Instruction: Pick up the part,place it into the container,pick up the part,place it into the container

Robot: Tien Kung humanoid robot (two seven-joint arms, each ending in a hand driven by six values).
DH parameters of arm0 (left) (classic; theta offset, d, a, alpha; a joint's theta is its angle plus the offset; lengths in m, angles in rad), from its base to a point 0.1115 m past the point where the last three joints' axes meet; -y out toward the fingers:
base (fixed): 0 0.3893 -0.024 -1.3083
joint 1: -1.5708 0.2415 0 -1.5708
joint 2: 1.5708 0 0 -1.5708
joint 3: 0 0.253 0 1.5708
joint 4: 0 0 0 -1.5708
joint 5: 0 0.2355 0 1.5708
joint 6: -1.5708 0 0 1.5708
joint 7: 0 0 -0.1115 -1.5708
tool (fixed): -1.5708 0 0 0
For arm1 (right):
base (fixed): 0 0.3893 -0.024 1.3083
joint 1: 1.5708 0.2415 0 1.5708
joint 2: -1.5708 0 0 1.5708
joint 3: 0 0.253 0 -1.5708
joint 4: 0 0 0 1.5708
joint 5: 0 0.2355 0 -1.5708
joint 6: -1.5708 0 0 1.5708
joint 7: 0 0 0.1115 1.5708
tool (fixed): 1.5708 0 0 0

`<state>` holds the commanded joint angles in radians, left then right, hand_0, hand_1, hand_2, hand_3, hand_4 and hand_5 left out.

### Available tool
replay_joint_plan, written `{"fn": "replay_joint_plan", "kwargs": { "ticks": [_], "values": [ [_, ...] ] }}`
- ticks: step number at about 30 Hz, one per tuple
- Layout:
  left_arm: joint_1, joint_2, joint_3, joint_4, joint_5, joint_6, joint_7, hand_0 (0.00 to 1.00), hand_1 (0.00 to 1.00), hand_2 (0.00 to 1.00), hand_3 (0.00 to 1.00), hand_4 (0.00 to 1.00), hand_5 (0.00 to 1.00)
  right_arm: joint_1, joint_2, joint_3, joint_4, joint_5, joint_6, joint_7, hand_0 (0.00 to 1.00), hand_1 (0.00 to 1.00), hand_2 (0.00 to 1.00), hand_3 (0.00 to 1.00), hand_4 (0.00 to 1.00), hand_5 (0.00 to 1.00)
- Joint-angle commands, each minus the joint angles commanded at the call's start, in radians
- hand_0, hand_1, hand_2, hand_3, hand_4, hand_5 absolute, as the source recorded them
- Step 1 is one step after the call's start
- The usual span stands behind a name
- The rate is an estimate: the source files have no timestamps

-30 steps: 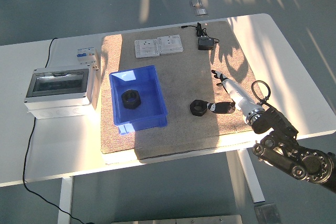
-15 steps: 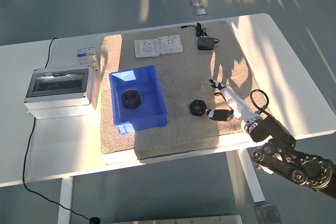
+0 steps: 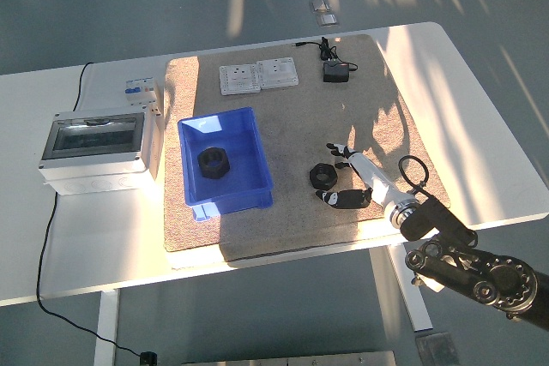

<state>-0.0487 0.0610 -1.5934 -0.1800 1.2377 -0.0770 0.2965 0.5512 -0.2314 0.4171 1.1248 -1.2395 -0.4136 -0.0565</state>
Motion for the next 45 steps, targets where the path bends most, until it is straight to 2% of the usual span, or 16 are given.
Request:
{"fn": "replay_joint_plan", "kwargs": {
  "ticks": [7,8,13,14,19,20,23,27,31,32,37,43,44,45],
  "values": [
    [-0.014,-0.002,-0.008,0.000,0.008,0.007,-0.014,0.711,0.742,0.775,0.905,0.893,0.998,0.046,0.023,-0.039,-0.024,-0.090,-0.070,-0.035,0.929,0.815,0.914,0.926,0.833,0.169],
    [-0.015,-0.002,-0.009,0.000,0.009,0.009,-0.017,0.711,0.739,0.774,0.901,0.889,0.998,0.050,0.024,-0.045,-0.024,-0.099,-0.076,-0.041,0.897,0.700,0.770,0.839,0.813,0.157],
    [-0.018,-0.005,-0.007,0.000,0.003,0.019,-0.030,0.711,0.739,0.774,0.901,0.889,0.998,0.061,0.023,-0.060,-0.021,-0.135,-0.078,-0.068,0.897,0.700,0.770,0.839,0.813,0.157],
    [-0.018,-0.005,-0.006,0.000,0.002,0.021,-0.033,0.703,0.734,0.768,0.894,0.877,0.998,0.062,0.022,-0.061,-0.021,-0.144,-0.073,-0.076,0.830,0.540,0.405,0.576,0.614,0.002],
    [-0.019,-0.006,-0.009,0.000,0.004,0.023,-0.040,0.703,0.734,0.768,0.894,0.877,0.998,0.066,0.022,-0.058,-0.019,-0.187,-0.022,-0.119,0.830,0.540,0.405,0.576,0.614,0.002],
    [-0.019,-0.006,-0.010,0.000,0.005,0.024,-0.042,0.700,0.733,0.764,0.888,0.874,0.998,0.067,0.023,-0.058,-0.019,-0.196,-0.012,-0.128,0.786,0.486,0.365,0.478,0.558,0.002],
    [-0.021,-0.006,-0.012,0.000,0.007,0.026,-0.045,0.700,0.733,0.764,0.888,0.874,0.998,0.071,0.023,-0.060,-0.019,-0.213,-0.001,-0.138,0.786,0.486,0.365,0.478,0.558,0.002],
    [-0.021,-0.006,-0.013,0.000,0.009,0.031,-0.049,0.700,0.732,0.763,0.881,0.871,0.998,0.075,0.021,-0.051,-0.019,-0.256,-0.017,-0.128,0.781,0.488,0.380,0.508,0.542,0.002],
    [-0.019,-0.004,-0.013,0.000,0.013,0.042,-0.063,0.700,0.732,0.763,0.881,0.871,0.998,0.076,0.018,0.003,-0.015,-0.333,-0.054,-0.089,0.781,0.488,0.380,0.508,0.542,0.002],
    [-0.017,-0.004,-0.013,0.000,0.015,0.046,-0.068,0.697,0.729,0.758,0.876,0.868,0.998,0.080,0.019,0.024,-0.013,-0.354,-0.065,-0.075,0.729,0.454,0.370,0.485,0.513,0.002],
    [-0.014,-0.003,-0.011,0.000,0.023,0.053,-0.075,0.697,0.729,0.758,0.876,0.868,0.998,0.104,0.025,0.073,-0.009,-0.376,-0.068,-0.048,0.729,0.454,0.370,0.485,0.513,0.002],
    [-0.011,0.000,-0.013,0.000,0.045,0.063,-0.077,0.696,0.724,0.752,0.867,0.853,0.998,0.192,0.062,0.030,-0.016,-0.368,-0.089,-0.046,0.720,0.443,0.366,0.478,0.522,0.002],
    [-0.011,0.000,-0.015,0.000,0.053,0.064,-0.077,0.695,0.724,0.750,0.862,0.848,0.998,0.210,0.071,0.013,-0.016,-0.362,-0.092,-0.041,0.744,0.481,0.413,0.517,0.529,0.002],
    [-0.012,0.000,-0.015,0.000,0.059,0.064,-0.077,0.695,0.724,0.750,0.862,0.848,0.998,0.231,0.083,-0.009,-0.016,-0.353,-0.096,-0.028,0.744,0.481,0.413,0.517,0.529,0.002]
  ]
}}
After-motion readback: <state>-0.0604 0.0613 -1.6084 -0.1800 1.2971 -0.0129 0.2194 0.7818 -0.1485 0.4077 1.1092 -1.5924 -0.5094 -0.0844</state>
